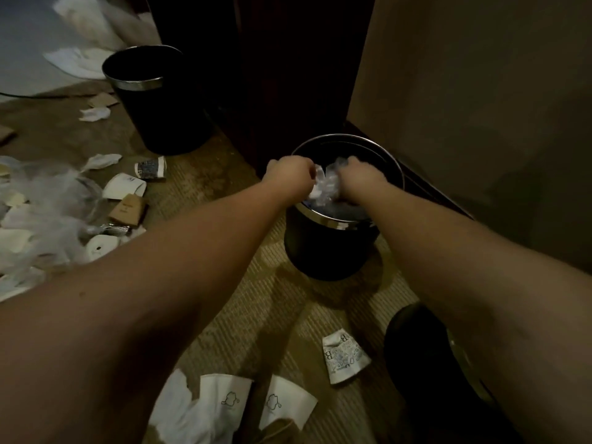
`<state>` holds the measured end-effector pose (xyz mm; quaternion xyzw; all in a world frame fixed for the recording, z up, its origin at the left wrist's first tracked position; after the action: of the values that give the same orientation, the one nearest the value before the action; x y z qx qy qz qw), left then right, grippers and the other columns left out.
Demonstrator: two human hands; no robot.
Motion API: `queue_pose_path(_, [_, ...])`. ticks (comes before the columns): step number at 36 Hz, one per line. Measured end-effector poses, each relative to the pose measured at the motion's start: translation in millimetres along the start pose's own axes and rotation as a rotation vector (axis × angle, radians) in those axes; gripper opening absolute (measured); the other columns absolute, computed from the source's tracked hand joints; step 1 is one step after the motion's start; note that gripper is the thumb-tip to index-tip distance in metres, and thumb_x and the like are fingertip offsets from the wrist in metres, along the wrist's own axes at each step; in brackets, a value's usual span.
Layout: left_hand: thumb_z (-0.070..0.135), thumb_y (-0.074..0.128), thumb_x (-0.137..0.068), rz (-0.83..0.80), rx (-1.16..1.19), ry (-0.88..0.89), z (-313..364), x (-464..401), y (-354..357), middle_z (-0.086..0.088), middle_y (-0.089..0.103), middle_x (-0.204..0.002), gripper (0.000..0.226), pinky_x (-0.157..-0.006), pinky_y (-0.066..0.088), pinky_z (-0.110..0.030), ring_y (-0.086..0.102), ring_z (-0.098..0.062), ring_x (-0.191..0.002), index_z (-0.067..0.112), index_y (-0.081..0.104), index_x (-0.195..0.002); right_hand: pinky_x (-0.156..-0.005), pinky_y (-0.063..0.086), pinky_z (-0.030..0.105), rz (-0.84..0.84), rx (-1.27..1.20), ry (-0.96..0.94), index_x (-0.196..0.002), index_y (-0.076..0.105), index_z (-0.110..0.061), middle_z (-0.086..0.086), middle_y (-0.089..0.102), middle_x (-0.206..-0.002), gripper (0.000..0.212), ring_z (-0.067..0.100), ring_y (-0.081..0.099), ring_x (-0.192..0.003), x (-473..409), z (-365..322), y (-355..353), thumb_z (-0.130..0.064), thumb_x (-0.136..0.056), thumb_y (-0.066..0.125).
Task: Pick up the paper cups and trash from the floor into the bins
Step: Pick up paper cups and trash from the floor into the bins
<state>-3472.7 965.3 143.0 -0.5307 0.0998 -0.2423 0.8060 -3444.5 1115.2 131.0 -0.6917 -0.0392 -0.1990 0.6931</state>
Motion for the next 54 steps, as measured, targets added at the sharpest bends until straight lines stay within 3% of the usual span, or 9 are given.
queue_pose_path(4, [0.023,0.053,-0.096,0.018,-0.004,0.024,-7,2,0,-0.003,0.061,-0.121,0.031,-0.089,0.053,-0.043,0.054,-0.028,-0.111,0.030,0.061,-0.126,-0.110,0.037,0.051,-0.261,-0.016,-0.055,-0.156,0.022,-0.019,0.016,0.036,-0.153,0.082,0.038,0.042,-0.133,-8,-3,11,-0.034,-0.090,0.068])
queue_pose_path(8, [0.030,0.057,-0.092,0.034,0.017,0.055,-13,8,-11,-0.004,0.060,-0.121,0.032,-0.089,0.055,-0.047,0.057,-0.029,-0.109,0.029,0.060,-0.124,-0.110,0.034,0.052,-0.315,-0.102,-0.060,-0.159,0.007,-0.030,0.014,0.028,-0.160,0.096,0.039,0.034,-0.141,-4,3,-6,-0.034,-0.088,0.072])
queue_pose_path(11, [0.029,0.058,-0.090,0.077,0.048,0.057,-18,16,-23,-0.005,0.057,-0.126,0.036,-0.093,0.053,-0.048,0.056,-0.030,-0.112,0.027,0.060,-0.125,-0.109,0.038,0.049,-0.224,-0.167,-0.043,-0.157,0.010,-0.039,0.009,0.033,-0.158,0.100,0.036,0.038,-0.139,4,11,-27,-0.036,-0.082,0.076])
queue_pose_path(18, [0.025,0.058,-0.092,0.122,0.081,0.075,-39,53,-41,-0.005,0.060,-0.127,0.036,-0.101,0.047,-0.046,0.057,-0.025,-0.115,0.018,0.060,-0.127,-0.096,0.046,0.041,0.164,-0.193,-0.081,-0.154,0.030,-0.021,0.008,0.038,-0.151,0.069,0.030,0.048,-0.128,44,12,-50,-0.037,-0.093,0.059])
queue_pose_path(25, [0.027,0.059,-0.091,0.092,0.136,0.001,-75,118,-44,-0.003,0.060,-0.130,0.040,-0.095,0.052,-0.039,0.058,-0.026,-0.117,0.022,0.058,-0.131,-0.095,0.048,0.039,0.248,-0.196,-0.216,-0.145,0.046,-0.020,0.003,0.046,-0.146,0.049,0.025,0.052,-0.122,109,-52,-39,-0.032,-0.098,0.050])
queue_pose_path(31, [0.023,0.058,-0.092,0.027,0.223,-0.027,-111,197,-41,-0.003,0.060,-0.130,0.041,-0.084,0.040,-0.023,0.058,-0.020,-0.116,0.018,0.059,-0.133,-0.094,0.049,0.036,0.178,-0.192,-0.302,-0.140,0.051,-0.020,0.001,0.055,-0.134,0.044,0.020,0.056,-0.116,176,-129,-5,-0.035,-0.099,0.054])
queue_pose_path(34, [0.022,0.058,-0.091,-0.008,0.251,-0.046,-133,242,-34,0.000,0.061,-0.120,0.039,-0.082,0.039,-0.021,0.058,-0.016,-0.109,0.018,0.061,-0.130,-0.089,0.045,0.030,0.170,-0.188,-0.322,-0.137,0.054,-0.021,-0.001,0.058,-0.130,0.042,0.017,0.058,-0.112,200,-163,25,-0.035,-0.097,0.055])
queue_pose_path(41, [0.024,0.058,-0.093,-0.138,0.246,-0.111,-198,343,2,-0.004,0.059,-0.128,0.035,-0.082,0.037,-0.023,0.056,-0.019,-0.114,0.015,0.061,-0.127,-0.080,0.044,0.024,-0.029,-0.181,-0.421,-0.134,0.056,-0.027,-0.008,0.059,-0.127,0.038,0.005,0.055,-0.103,251,-217,96,-0.038,-0.097,0.056])
queue_pose_path(54, [0.018,0.062,-0.091,-0.501,0.217,-0.238,-260,509,83,-0.006,0.060,-0.124,0.032,-0.075,0.034,-0.021,0.055,-0.017,-0.105,0.012,0.061,-0.123,-0.075,0.049,0.033,-0.399,0.004,-0.732,-0.115,0.065,-0.022,-0.002,0.064,-0.110,0.025,0.018,0.061,-0.098,343,-228,237,-0.030,-0.093,0.059])
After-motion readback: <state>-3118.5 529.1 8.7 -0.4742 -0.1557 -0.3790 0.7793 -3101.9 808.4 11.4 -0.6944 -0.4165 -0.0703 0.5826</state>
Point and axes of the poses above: each hand's wrist, its own x-axis away from the middle knuckle, its own y-axis out of the palm, z = x × y, the point moved 1 cm from there along -x, towards the middle knuckle
